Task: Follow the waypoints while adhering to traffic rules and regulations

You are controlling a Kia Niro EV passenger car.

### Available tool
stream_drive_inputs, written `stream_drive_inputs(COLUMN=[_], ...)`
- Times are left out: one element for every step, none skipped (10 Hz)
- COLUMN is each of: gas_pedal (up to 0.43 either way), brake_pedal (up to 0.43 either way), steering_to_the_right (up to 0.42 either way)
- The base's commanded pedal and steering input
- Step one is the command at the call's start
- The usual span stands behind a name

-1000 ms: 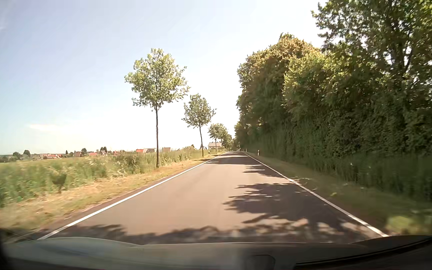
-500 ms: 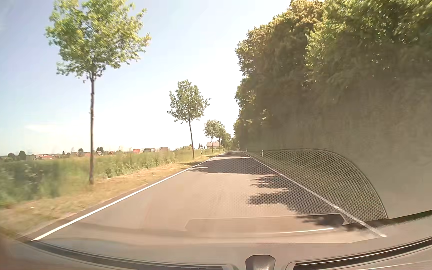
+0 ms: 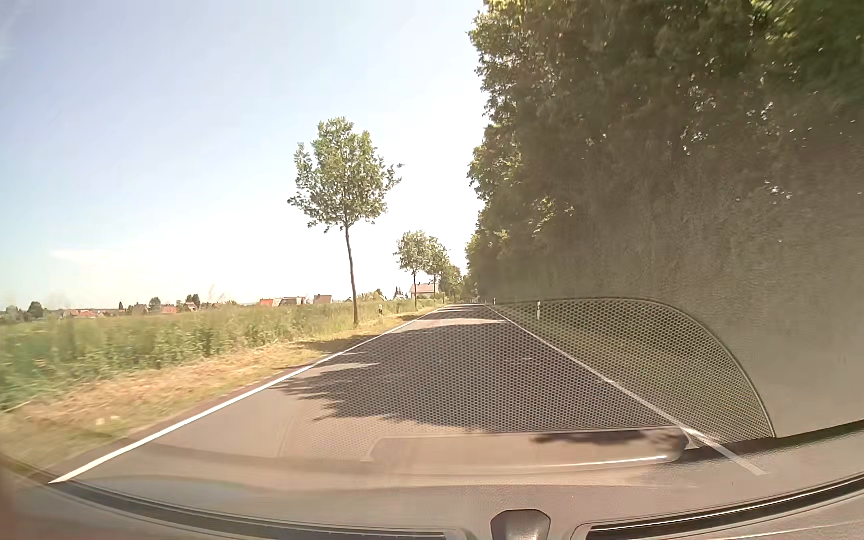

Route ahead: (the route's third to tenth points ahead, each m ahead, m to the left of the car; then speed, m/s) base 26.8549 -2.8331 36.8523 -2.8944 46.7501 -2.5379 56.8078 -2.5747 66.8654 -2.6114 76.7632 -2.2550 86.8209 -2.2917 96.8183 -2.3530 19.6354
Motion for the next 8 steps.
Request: stream_drive_inputs(gas_pedal=[0.268,0.268,0.268,0.268,0.268,0.268,0.268,0.268], brake_pedal=[0.006,0.006,0.006,0.006,0.006,0.006,0.006,0.006], steering_to_the_right=[0.004,0.004,0.004,0.004,0.004,0.004,0.004,0.004])
